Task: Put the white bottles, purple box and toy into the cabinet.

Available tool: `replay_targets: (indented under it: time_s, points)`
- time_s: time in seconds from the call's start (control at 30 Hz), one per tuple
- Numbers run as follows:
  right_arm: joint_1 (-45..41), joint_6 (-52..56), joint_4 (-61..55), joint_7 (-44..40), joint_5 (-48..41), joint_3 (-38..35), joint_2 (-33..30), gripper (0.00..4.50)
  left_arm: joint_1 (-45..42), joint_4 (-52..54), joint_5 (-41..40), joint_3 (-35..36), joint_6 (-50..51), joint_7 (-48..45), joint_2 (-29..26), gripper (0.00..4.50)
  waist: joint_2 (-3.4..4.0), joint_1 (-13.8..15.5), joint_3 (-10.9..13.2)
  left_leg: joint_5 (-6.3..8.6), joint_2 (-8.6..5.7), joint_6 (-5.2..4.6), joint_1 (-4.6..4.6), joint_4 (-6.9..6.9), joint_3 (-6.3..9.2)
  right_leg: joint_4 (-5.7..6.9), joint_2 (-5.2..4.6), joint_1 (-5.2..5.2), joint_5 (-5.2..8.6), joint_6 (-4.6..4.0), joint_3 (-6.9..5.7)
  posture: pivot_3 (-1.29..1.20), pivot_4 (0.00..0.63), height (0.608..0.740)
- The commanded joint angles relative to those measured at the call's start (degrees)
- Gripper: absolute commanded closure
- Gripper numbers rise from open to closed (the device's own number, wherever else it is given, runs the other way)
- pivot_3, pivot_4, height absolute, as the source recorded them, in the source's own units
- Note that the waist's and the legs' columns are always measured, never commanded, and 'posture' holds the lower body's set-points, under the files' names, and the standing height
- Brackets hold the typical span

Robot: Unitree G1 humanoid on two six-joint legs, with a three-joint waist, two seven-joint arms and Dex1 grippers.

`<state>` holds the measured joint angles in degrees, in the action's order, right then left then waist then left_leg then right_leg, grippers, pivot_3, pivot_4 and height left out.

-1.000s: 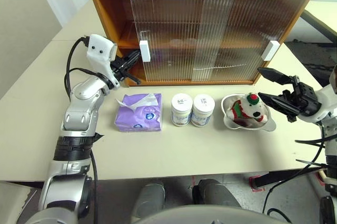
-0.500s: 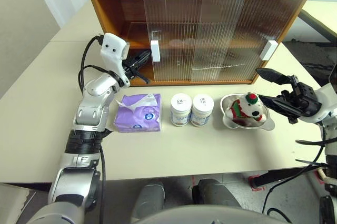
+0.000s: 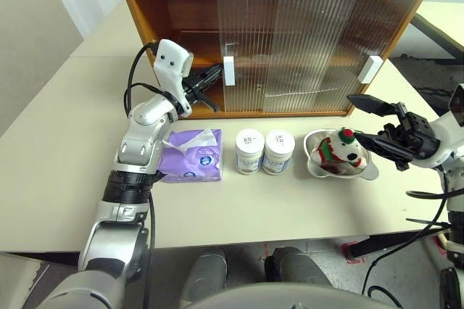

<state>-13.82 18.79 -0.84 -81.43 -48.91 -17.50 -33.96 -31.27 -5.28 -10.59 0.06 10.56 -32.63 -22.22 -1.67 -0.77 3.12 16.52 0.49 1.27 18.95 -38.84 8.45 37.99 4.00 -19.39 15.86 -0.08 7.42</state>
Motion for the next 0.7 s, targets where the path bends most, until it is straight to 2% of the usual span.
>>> replay_targets:
  time_s: [0.03,0.7]
  points:
    - [-0.61,0.59,-1.2,0.28,-0.08,0.64,-0.45,0.0,-0.97,-0.97,1.21,-1.94,0.21,-0.63,0.62,4.47,0.0,-0.01,0.0,0.0,0.0,0.0,0.0,0.0,0.0,-0.01,0.0,0.01,0.0,0.0,0.01,-0.06,0.033,0.74]
    - [-0.87,2.77,-4.48,2.84,-1.03,1.14,-0.1,0.0,-5.12,-4.99,2.59,-5.41,-0.7,-1.58,4.78,4.47,0.0,-0.03,0.01,0.04,0.0,-0.07,0.01,0.01,0.0,-0.19,0.0,0.07,0.07,0.26,0.02,-0.08,0.037,0.74]
